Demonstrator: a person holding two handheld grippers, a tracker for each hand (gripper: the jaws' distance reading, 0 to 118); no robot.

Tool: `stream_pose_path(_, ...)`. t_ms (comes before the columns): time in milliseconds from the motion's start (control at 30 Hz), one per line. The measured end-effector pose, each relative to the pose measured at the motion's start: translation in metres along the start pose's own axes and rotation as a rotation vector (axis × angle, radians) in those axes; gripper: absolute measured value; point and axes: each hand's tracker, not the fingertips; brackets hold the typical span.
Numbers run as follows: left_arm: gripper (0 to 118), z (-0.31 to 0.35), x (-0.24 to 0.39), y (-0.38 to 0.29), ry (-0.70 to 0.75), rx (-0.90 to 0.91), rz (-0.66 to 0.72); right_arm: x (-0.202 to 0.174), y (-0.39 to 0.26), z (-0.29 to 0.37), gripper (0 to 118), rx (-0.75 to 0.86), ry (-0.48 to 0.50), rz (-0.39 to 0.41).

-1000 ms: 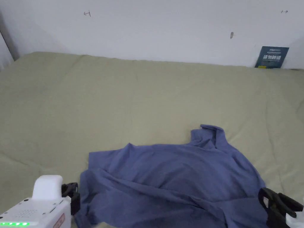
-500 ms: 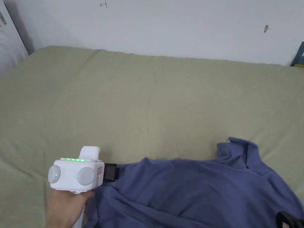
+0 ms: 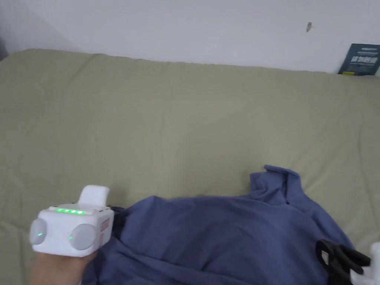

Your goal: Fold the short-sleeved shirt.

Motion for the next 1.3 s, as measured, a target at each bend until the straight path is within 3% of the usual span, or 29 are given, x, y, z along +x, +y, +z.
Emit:
stream_pose_path(100, 4, 0.022, -0.005, 0.003, -0.046, 0.046, 0.074, 0.025, 0.022, -0.042, 5, -0.057, -0.078, 0.047)
stream_pose_path(133, 4, 0.026, -0.005, 0.001, -0.062, 0.051, 0.085, 0.034, 0.030, -0.061, 21, -0.074, -0.108, 0.063)
stream_pose_path(167, 4, 0.030, -0.004, 0.000, -0.059, 0.057, 0.090, 0.042, 0.036, -0.076, 56, -0.078, -0.130, 0.069)
stream_pose_path(200, 4, 0.029, -0.009, 0.001, -0.058, 0.060, 0.090, 0.054, 0.042, -0.094, 109, -0.068, -0.111, 0.065)
stream_pose_path(233, 4, 0.032, -0.008, 0.001, -0.064, 0.065, 0.093, 0.062, 0.051, -0.116, 118, -0.080, -0.101, 0.065)
stream_pose_path(300, 4, 0.034, -0.005, 0.001, -0.069, 0.066, 0.098, 0.077, 0.062, -0.151, 117, -0.148, -0.094, 0.063)
stream_pose_path(467, 4, 0.031, -0.004, 0.007, -0.076, 0.066, 0.094, 0.096, 0.055, -0.246, 117, -0.310, -0.152, 0.180)
stream_pose_path(633, 4, 0.024, -0.004, 0.011, -0.077, 0.055, 0.090, 0.079, 0.065, -0.250, 114, -0.346, -0.083, 0.197)
stream_pose_path(667, 4, 0.022, -0.004, 0.011, -0.077, 0.052, 0.092, 0.076, 0.063, -0.250, 103, -0.343, -0.048, 0.210)
stream_pose_path(700, 4, 0.021, -0.003, 0.011, -0.081, 0.049, 0.093, 0.072, 0.061, -0.248, 60, -0.351, -0.006, 0.226)
stream_pose_path(733, 4, 0.015, -0.004, 0.009, -0.084, 0.047, 0.094, 0.072, 0.057, -0.253, 32, -0.365, 0.002, 0.233)
stream_pose_path(767, 4, 0.014, -0.003, 0.009, -0.084, 0.045, 0.092, 0.073, 0.052, -0.257, 12, -0.349, -0.013, 0.253)
stream_pose_path(800, 4, 0.013, -0.002, 0.009, -0.084, 0.043, 0.089, 0.078, 0.052, -0.257, 3, -0.335, -0.013, 0.249)
stream_pose_path(867, 4, 0.013, -0.002, 0.008, -0.088, 0.038, 0.092, 0.089, 0.052, -0.258, 3, -0.352, 0.031, 0.167)
stream_pose_path(967, 4, 0.012, -0.001, 0.007, -0.089, 0.036, 0.095, 0.074, 0.057, -0.225, 3, -0.286, 0.006, 0.227)
stream_pose_path(1167, 4, 0.041, -0.004, 0.002, -0.110, 0.067, 0.142, 0.071, 0.077, -0.170, 3, -0.178, 0.071, 0.185)
stream_pose_path(1300, 4, 0.092, -0.012, -0.011, -0.128, 0.135, 0.157, 0.059, 0.085, -0.079, 3, -0.053, 0.099, 0.228)
